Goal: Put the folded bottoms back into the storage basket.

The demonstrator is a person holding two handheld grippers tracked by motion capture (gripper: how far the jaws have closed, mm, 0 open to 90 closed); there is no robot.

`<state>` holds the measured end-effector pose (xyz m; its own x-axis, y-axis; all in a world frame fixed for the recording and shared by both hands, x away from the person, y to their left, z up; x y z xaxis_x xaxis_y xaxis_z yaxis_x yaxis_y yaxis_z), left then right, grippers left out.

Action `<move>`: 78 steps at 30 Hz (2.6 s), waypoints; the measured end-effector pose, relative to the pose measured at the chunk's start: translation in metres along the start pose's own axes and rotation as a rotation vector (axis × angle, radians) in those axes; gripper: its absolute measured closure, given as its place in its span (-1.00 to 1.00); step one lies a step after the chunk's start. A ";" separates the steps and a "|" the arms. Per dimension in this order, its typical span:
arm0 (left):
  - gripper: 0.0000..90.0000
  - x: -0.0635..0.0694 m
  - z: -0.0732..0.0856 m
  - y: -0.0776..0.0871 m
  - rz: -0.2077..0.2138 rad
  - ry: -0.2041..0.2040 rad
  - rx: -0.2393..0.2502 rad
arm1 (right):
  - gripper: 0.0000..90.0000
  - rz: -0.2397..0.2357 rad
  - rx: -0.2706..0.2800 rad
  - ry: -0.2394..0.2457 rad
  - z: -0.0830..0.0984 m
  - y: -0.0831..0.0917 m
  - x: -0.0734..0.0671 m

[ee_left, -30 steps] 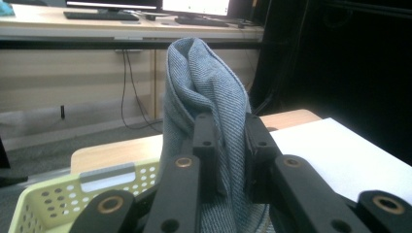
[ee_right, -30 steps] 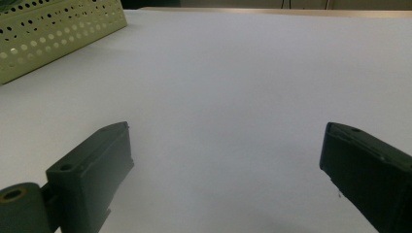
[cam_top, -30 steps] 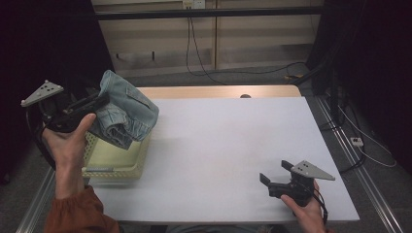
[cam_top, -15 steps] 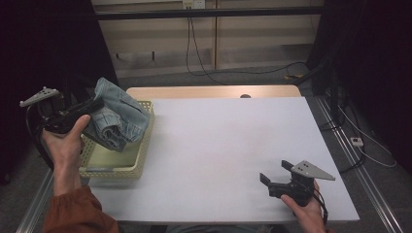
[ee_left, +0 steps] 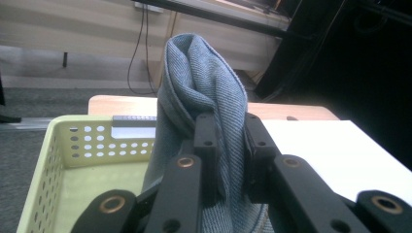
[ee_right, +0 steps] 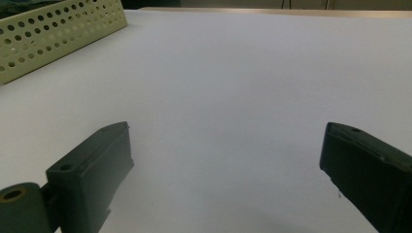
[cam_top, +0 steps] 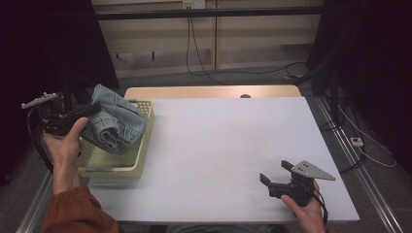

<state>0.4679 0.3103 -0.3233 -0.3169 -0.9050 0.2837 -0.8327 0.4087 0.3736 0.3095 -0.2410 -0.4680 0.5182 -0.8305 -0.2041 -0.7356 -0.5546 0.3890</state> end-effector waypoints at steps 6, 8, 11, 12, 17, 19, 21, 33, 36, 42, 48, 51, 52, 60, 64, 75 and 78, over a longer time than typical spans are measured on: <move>0.78 -0.005 0.002 -0.001 -0.019 0.010 -0.003 | -0.89 0.000 -0.003 0.001 0.000 -0.001 -0.001; 0.78 -0.005 0.004 -0.004 -0.021 0.007 -0.015 | -0.89 0.000 -0.002 0.001 0.000 -0.001 0.000; 0.78 -0.006 0.008 -0.010 -0.029 -0.001 -0.042 | -0.89 0.000 -0.003 -0.001 0.000 -0.001 0.000; 0.78 -0.006 0.009 -0.011 -0.027 0.000 -0.049 | -0.89 0.000 -0.003 -0.001 0.000 -0.001 0.000; 0.78 -0.001 0.009 -0.012 0.003 0.001 -0.051 | -0.89 0.000 -0.002 0.000 0.000 0.000 0.000; 0.78 -0.002 0.009 -0.013 0.017 0.009 -0.052 | -0.89 -0.001 -0.002 0.001 0.000 0.000 0.000; 0.78 -0.005 0.011 -0.015 0.020 0.020 -0.061 | -0.89 -0.001 -0.001 0.001 0.000 0.000 0.000; 0.77 -0.036 0.029 -0.026 0.018 0.121 -0.102 | -0.89 -0.002 -0.002 -0.002 0.000 0.000 0.000; 0.77 -0.040 0.031 -0.025 -0.027 0.100 -0.116 | -0.89 -0.001 -0.005 0.003 0.000 -0.001 -0.001; 0.76 -0.043 0.032 -0.026 -0.069 0.067 -0.138 | -0.89 -0.002 -0.003 0.002 0.000 0.000 -0.001; 0.76 -0.045 0.035 -0.027 -0.113 0.038 -0.167 | -0.89 -0.002 -0.003 0.004 0.000 0.000 -0.001; 0.75 -0.048 0.036 -0.027 -0.119 0.035 -0.171 | -0.89 -0.001 -0.004 0.003 0.000 0.000 -0.001; 0.75 -0.049 0.037 -0.027 -0.119 0.037 -0.172 | -0.89 -0.001 -0.004 0.003 0.000 0.000 -0.001; 0.73 -0.055 0.040 -0.026 -0.155 0.026 -0.188 | -0.89 -0.002 -0.004 0.003 0.000 0.000 -0.001; 0.73 -0.057 0.041 -0.027 -0.178 0.014 -0.194 | -0.89 -0.001 -0.005 0.006 0.000 0.000 -0.001; 0.72 -0.063 0.047 -0.029 -0.224 -0.019 -0.228 | -0.89 -0.006 -0.010 0.007 0.001 -0.001 -0.002; 0.72 -0.064 0.048 -0.032 -0.233 -0.029 -0.238 | -0.89 -0.006 -0.011 0.006 0.001 -0.001 -0.002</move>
<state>0.4926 0.3498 -0.3961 -0.1459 -0.9789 0.1428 -0.7562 0.2034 0.6219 0.3090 -0.2389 -0.4686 0.5256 -0.8266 -0.2010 -0.7276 -0.5593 0.3973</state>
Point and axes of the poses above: each handheld gripper's, and its own axes: y roughly backward along the jaws, z roughly out of its underside, x roughly to its right, the point moved 6 cm from there along -y, roughly forward along the jaws, and after that the axes turned 7 degrees about -z, right-handed, at the moved point
